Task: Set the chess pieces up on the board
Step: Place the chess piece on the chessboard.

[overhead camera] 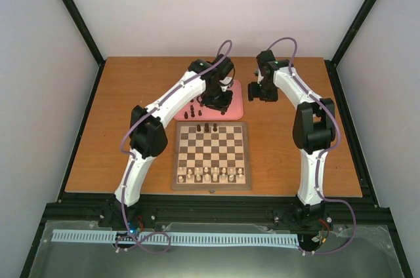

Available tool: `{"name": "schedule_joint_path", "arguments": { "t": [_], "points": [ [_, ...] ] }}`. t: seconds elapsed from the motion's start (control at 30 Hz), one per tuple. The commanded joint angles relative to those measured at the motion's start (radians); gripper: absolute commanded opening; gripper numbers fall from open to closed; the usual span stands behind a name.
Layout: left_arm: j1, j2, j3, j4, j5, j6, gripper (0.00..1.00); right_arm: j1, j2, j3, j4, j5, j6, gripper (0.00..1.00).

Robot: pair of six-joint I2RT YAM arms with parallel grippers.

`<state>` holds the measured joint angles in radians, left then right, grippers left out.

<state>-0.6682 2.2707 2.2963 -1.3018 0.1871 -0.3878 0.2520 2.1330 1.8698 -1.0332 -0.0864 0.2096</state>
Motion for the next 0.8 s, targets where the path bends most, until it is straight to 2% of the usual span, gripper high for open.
{"name": "schedule_joint_path", "arguments": {
  "t": [0.0, 0.33, 0.77],
  "points": [
    [-0.026, 0.012, -0.035, 0.005, -0.001, 0.002, 0.04, -0.005, -0.058, -0.043, 0.032, 0.000, 0.005, 0.71],
    [-0.045, 0.024, -0.141, 0.109, -0.041, 0.007, 0.04, -0.005, -0.071, -0.073, 0.048, -0.019, 0.005, 0.71],
    [-0.051, 0.077, -0.141, 0.116, -0.054, 0.031, 0.04, -0.006, -0.065, -0.080, 0.052, -0.016, 0.004, 0.71]
  ]
}}
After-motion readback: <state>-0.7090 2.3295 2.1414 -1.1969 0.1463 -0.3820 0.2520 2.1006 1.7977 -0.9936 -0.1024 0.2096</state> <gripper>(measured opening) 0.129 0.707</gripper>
